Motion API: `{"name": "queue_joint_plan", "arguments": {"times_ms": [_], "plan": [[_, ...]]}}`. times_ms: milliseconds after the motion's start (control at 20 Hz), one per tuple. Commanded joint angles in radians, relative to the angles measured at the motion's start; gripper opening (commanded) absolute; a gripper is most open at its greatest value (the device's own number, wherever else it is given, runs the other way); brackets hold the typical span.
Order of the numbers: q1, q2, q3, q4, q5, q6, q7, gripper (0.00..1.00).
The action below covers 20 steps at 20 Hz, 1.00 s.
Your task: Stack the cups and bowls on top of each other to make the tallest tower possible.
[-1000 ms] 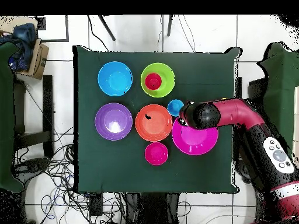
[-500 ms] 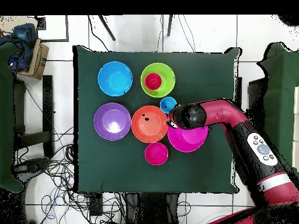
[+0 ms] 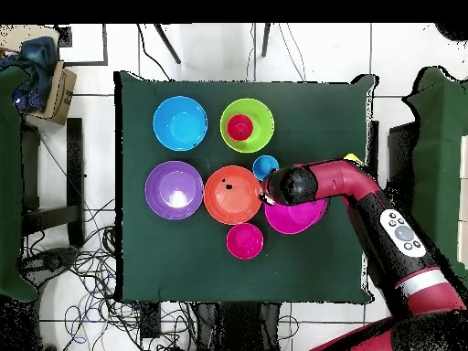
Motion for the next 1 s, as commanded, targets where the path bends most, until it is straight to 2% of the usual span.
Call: {"name": "queue_joint_plan", "arguments": {"times_ms": [50, 200, 350, 500, 750, 1000], "plan": [[0.007, -0.015, -0.045, -0.017, -0.030, 0.033, -0.232, 1.00], [-0.002, -0.075, -0.031, 0.019, 0.014, 0.088, -0.225, 1.00], [-0.025, -0.166, 0.001, 0.069, 0.096, 0.172, -0.226, 1.00], [-0.037, -0.226, 0.016, 0.088, 0.153, 0.218, -0.209, 1.00], [-0.048, -0.327, 0.019, 0.096, 0.238, 0.224, -0.086, 1.00], [-0.033, -0.391, -0.026, 0.091, 0.262, 0.214, -0.001, 1.00]]}}
